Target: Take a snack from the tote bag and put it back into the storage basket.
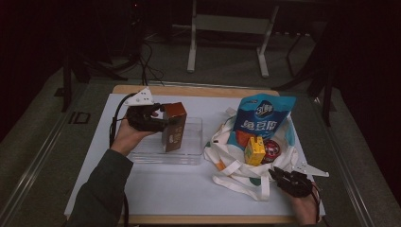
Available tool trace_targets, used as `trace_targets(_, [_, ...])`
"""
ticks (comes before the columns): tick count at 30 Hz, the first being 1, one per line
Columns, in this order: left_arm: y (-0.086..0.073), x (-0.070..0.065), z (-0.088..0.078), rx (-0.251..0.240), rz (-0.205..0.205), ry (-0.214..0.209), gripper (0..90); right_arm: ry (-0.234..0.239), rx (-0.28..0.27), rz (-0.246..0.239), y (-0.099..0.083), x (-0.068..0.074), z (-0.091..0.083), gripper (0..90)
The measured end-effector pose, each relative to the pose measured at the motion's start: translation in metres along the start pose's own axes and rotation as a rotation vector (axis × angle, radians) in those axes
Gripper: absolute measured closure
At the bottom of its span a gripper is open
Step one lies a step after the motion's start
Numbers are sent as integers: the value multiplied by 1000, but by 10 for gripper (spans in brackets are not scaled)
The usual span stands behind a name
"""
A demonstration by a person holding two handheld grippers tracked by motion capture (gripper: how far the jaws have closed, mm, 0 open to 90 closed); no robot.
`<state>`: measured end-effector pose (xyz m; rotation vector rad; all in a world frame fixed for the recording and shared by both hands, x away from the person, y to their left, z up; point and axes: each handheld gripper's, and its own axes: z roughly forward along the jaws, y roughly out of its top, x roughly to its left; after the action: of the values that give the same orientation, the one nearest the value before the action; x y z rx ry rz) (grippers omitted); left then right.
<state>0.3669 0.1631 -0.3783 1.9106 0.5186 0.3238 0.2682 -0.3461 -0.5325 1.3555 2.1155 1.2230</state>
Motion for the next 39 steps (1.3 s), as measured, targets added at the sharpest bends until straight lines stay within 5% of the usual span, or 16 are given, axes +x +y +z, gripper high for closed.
trace_targets(26, [-24, 16, -26, 170, 20, -10, 417, 1, -1, 5, 0, 0, 0, 696])
trace_targets(30, [-28, 14, -19, 205, 32, -53, 408, 0, -1, 5, 0, 0, 0, 697])
trace_targets(39, [-26, 10, 12, 145, -26, -123, 364, 1, -1, 5, 0, 0, 0, 696])
